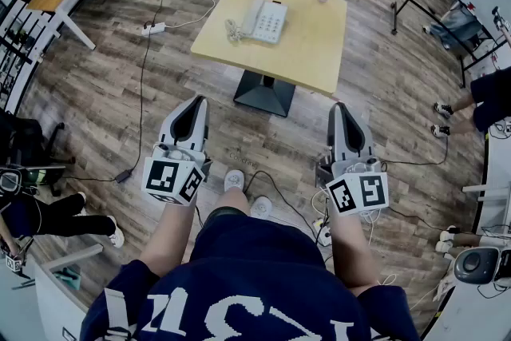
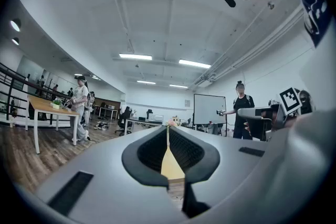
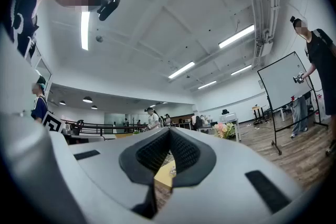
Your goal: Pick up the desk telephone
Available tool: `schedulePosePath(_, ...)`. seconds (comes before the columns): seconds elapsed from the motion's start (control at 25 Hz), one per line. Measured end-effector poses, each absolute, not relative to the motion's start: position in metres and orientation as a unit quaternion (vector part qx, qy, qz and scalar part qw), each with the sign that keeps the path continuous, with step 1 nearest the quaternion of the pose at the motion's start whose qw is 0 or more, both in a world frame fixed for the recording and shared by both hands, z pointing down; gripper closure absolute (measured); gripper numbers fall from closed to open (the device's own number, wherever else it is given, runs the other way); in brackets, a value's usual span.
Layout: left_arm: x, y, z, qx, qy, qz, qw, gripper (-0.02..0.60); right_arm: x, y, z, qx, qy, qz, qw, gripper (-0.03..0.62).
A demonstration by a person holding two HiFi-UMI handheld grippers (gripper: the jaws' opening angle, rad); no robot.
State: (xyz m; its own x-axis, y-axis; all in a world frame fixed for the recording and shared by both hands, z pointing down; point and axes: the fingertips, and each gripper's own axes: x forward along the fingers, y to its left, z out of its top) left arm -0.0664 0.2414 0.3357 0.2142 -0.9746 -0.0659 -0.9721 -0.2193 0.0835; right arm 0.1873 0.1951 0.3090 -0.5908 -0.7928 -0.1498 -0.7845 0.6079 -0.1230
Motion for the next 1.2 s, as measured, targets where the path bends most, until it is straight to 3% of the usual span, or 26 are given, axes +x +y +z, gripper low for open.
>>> schedulePosePath(0.76,-0.063,0.245,0.334,0.779,-0.624,-0.052,0.010,0.557,0.186,0.200,0.304,-0.435,0.892,-0.039,0.118,0.568)
schedulePosePath(1.2,-0.086,0.169,0.333,0.789,-0.612,-0.051,0.008,0.557,0.161,0.132,0.303,-0.444,0.887,-0.036,0.119,0.568)
